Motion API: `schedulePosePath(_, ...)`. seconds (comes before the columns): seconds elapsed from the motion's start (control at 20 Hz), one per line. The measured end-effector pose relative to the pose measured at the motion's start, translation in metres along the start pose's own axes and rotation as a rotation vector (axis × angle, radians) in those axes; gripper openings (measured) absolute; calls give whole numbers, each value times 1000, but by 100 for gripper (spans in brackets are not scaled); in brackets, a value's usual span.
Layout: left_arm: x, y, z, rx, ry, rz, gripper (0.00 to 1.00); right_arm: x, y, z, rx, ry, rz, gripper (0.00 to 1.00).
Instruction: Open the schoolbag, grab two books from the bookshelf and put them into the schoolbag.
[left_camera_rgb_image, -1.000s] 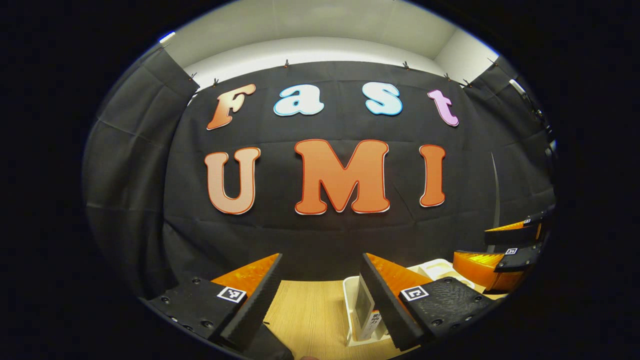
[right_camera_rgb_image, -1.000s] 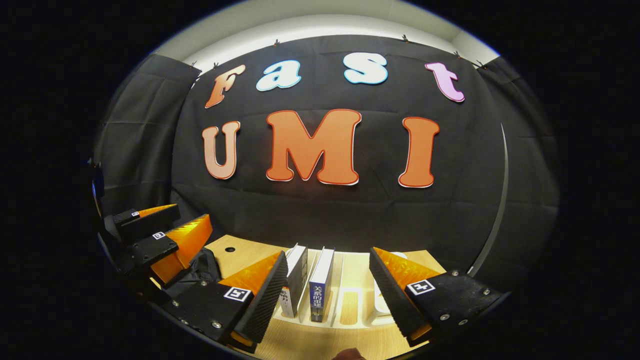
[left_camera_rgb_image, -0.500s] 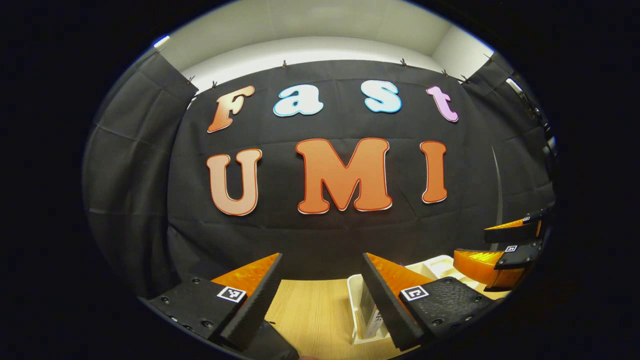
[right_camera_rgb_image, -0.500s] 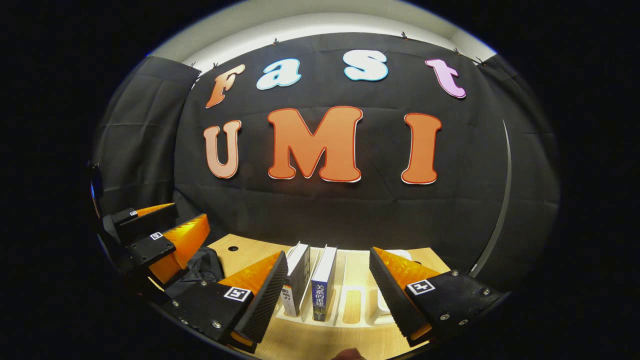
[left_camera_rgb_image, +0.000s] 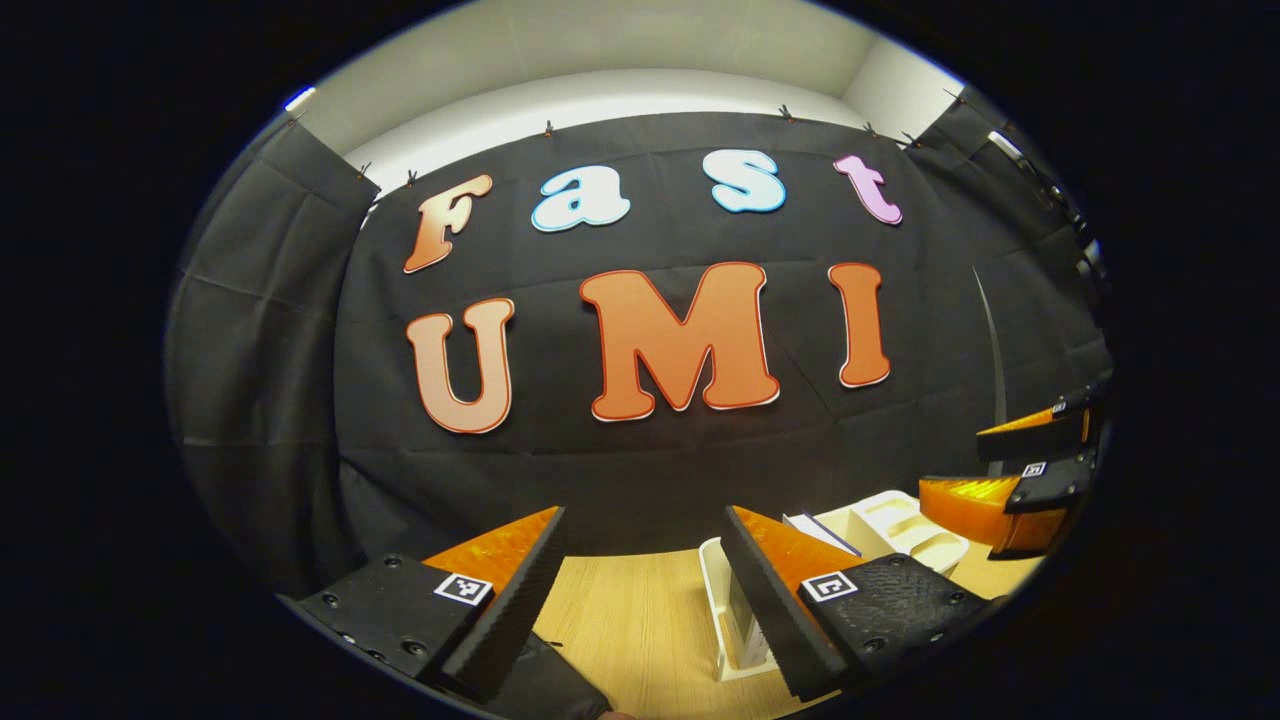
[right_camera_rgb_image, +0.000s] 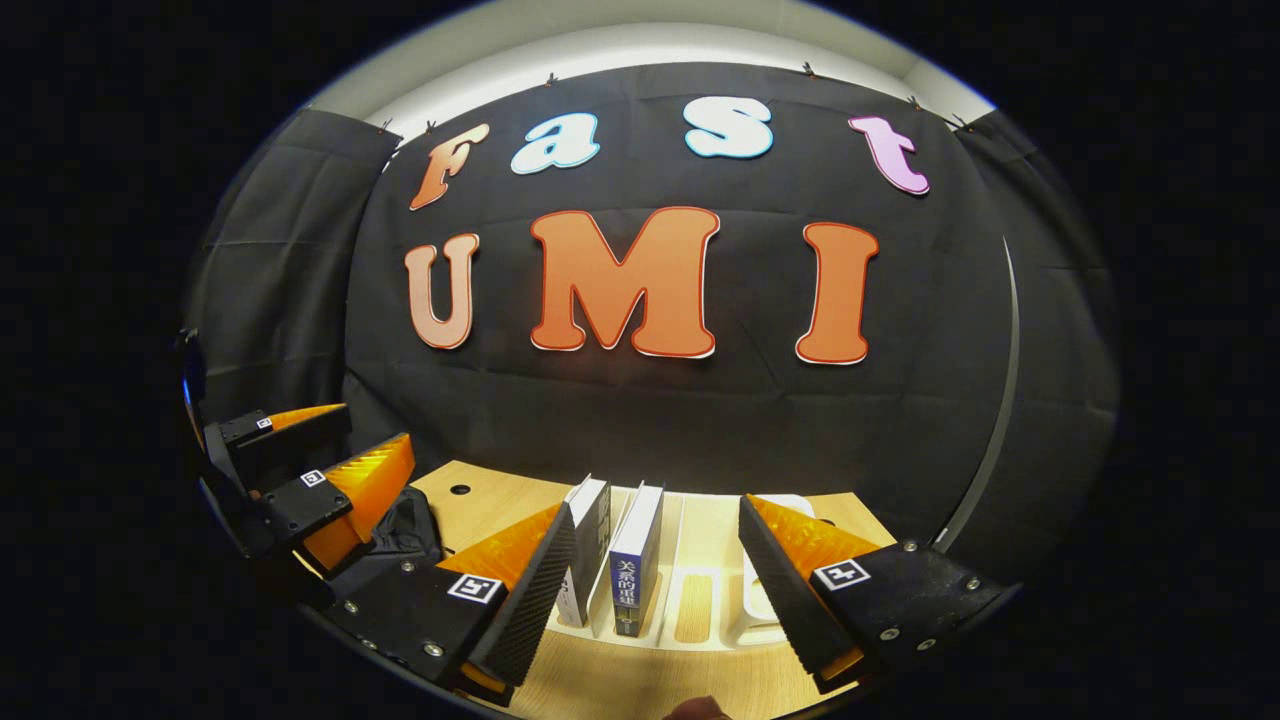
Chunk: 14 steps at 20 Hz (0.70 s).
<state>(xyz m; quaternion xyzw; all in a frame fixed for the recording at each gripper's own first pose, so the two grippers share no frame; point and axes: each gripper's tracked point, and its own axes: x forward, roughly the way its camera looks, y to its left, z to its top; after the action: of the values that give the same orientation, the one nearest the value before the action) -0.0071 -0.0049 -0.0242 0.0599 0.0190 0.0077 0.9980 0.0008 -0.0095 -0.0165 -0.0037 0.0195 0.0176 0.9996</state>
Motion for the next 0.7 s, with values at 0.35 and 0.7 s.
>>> schedulePosePath(0.35, -15, 13, -48, 125, 98, 47, 96, 13, -13, -28, 23, 44, 29, 97)
schedulePosePath(0.7, -45, 36, -126, 348, 271, 73, 96, 31, -29, -56, -13, 74, 59, 97)
